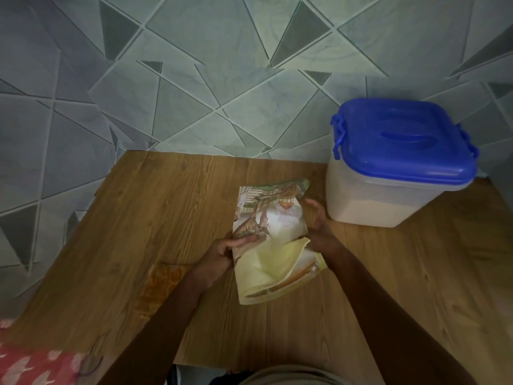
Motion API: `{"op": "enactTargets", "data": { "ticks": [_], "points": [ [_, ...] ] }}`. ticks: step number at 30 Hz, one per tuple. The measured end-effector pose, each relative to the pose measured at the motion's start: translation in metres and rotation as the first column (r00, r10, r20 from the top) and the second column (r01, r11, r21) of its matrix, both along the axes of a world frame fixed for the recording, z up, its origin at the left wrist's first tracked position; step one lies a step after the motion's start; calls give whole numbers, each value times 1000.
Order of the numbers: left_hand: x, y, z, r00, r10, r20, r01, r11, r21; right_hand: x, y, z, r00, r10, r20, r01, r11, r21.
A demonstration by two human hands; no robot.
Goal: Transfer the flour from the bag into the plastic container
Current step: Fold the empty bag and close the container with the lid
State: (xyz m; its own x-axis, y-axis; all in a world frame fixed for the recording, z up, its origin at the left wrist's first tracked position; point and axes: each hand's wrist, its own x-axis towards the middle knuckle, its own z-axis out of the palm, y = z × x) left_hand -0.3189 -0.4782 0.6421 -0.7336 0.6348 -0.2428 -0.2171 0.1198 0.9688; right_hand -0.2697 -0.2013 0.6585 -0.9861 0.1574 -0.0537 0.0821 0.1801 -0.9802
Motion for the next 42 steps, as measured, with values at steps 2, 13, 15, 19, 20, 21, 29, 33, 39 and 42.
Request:
{"op": "enactTargets", "data": {
  "ticks": [2, 13, 15, 19, 20, 21, 29, 33, 39, 42],
  "points": [
    [-2, -3, -2, 1000, 25, 4, -25, 1000, 14, 1, 3, 0, 998, -39, 42, 39, 999, -2],
    [4, -2, -2, 939, 195, 283, -225, 971, 80, 11, 4, -5, 968, -13, 249, 71, 972, -223],
    [5, -1, -2, 916, 241, 320, -272, 961, 57, 11, 3, -4, 962, 11, 272, 68, 957, -280],
    [4, 1, -8, 855, 339, 393, -381, 924, 32, 11, -1, 1, 944, -33, 328, 172, 898, -404],
    [3, 1, -10, 844, 363, 394, -405, 914, 26, 12, 0, -1, 945, -32, 326, 182, 879, -441],
    [1, 1, -12, 830, 397, 393, -436, 900, 11, 12, 3, -4, 951, -13, 309, 172, 854, -491],
    [0, 11, -10, 643, 650, 405, -656, 740, -146, 24, 8, -19, 965, 203, 169, -167, 964, -206],
    [10, 11, -12, 706, 611, 358, -614, 780, -120, 22, -9, -16, 986, -60, 153, 76, 992, -101],
    [21, 11, -12, 753, 568, 331, -575, 813, -87, 16, -25, -17, 933, -250, 259, 300, 938, -174],
    [25, 10, -10, 760, 602, 246, -598, 795, -100, 17, -28, -21, 906, -316, 283, 377, 905, -195]
  ]
}}
